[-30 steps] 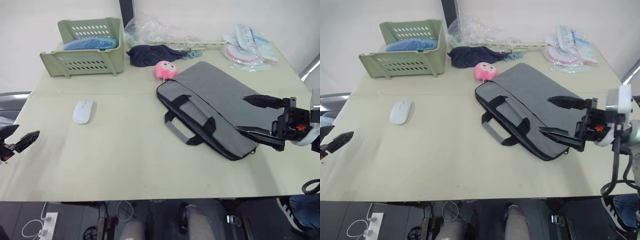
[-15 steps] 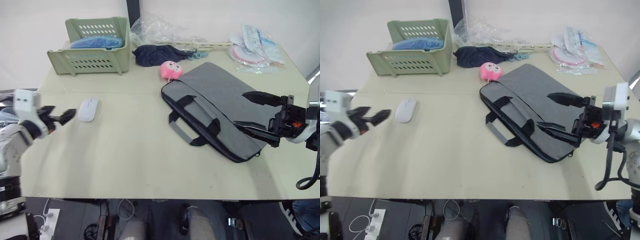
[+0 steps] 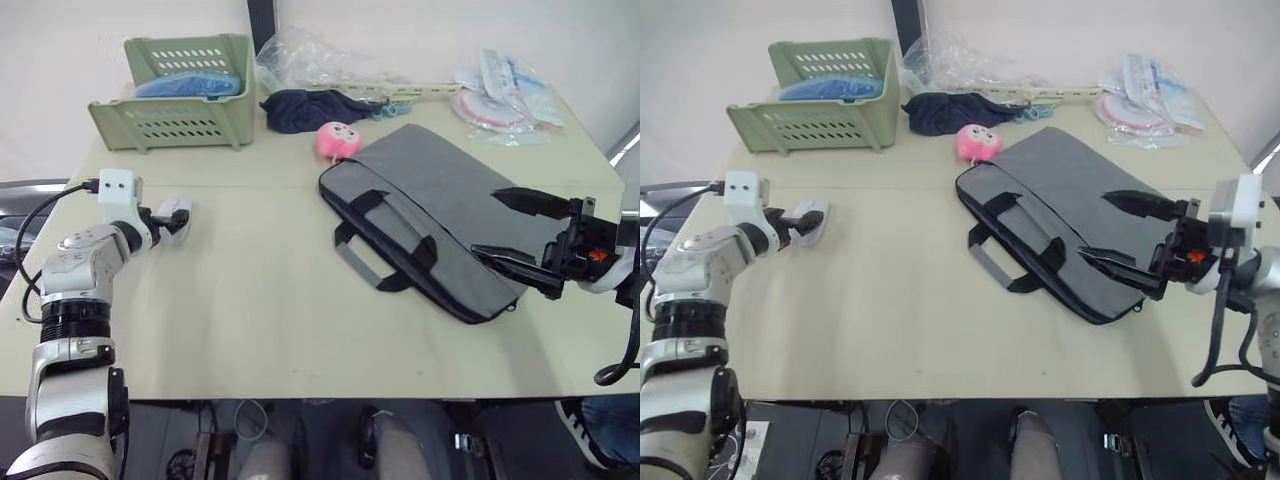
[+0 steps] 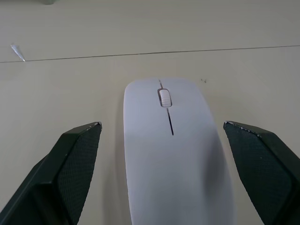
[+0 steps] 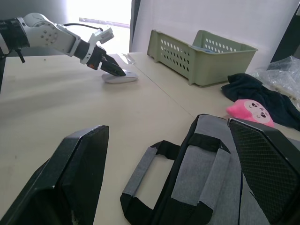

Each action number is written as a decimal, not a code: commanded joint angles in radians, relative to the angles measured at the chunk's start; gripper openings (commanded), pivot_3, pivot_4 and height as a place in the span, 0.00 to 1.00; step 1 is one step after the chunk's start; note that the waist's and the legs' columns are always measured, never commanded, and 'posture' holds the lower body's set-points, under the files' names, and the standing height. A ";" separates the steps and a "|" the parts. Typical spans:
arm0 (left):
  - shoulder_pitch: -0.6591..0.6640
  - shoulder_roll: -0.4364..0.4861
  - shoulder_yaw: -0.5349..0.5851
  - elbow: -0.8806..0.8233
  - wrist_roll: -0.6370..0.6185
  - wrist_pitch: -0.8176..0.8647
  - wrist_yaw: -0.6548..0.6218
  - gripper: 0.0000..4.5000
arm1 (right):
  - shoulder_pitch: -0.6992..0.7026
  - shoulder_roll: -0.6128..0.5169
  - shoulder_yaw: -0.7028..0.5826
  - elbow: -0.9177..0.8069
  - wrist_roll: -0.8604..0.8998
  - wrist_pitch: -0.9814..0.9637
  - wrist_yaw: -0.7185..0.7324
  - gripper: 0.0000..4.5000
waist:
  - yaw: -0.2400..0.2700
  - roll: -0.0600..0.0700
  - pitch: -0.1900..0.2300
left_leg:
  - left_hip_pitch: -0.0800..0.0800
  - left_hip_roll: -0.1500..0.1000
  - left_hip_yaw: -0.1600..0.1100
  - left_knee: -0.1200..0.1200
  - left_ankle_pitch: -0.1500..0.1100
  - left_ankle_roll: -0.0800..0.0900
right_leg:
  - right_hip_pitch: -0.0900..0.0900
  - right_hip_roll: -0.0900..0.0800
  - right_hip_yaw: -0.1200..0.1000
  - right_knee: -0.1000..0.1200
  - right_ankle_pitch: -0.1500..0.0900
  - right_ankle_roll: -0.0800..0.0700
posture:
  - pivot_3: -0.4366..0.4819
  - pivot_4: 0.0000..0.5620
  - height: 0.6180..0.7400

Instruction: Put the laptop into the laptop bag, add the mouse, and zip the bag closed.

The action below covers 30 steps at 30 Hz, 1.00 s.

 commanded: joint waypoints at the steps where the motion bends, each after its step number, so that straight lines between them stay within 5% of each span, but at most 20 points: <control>1: -0.051 -0.001 0.008 0.065 0.029 -0.049 0.016 1.00 | 0.007 -0.008 -0.050 -0.044 0.013 -0.005 -0.012 0.99 | 0.001 -0.001 0.000 | 0.000 0.000 0.000 0.000 0.000 0.000 | 0.000 0.000 0.000 0.000 0.000 0.000 | 0.48 0.27 1.00; 16: -0.073 -0.048 0.001 0.150 0.071 -0.063 0.036 1.00 | 0.005 -0.015 -0.051 -0.032 -0.006 -0.019 -0.005 0.99 | 0.000 -0.001 0.000 | 0.000 0.000 0.000 0.000 0.000 0.000 | 0.001 0.000 0.000 0.000 0.000 0.000 | 0.48 0.27 1.00; 20: -0.074 -0.051 0.006 0.151 0.077 -0.065 0.048 0.65 | 0.001 -0.017 -0.047 -0.024 -0.007 -0.017 0.004 1.00 | 0.000 -0.001 0.000 | 0.000 0.000 0.000 0.000 0.000 0.000 | 0.001 0.000 0.000 0.000 0.000 0.000 | 0.48 0.27 1.00; 26: -0.063 -0.029 0.024 0.133 0.069 -0.054 0.048 0.64 | 0.005 -0.037 -0.032 -0.014 -0.041 0.010 -0.022 1.00 | -0.001 -0.001 0.000 | 0.000 0.000 0.000 0.000 0.000 0.000 | 0.001 0.000 0.000 0.000 0.000 0.000 | 0.48 0.27 1.00; 30: 0.018 0.042 0.009 -0.027 0.017 -0.089 -0.172 0.64 | 0.042 -0.091 0.027 -0.070 -0.239 0.070 -0.201 1.00 | -0.002 -0.002 0.000 | 0.000 0.001 0.000 0.000 0.000 0.000 | 0.000 0.000 0.000 0.000 0.000 0.000 | 0.48 0.27 1.00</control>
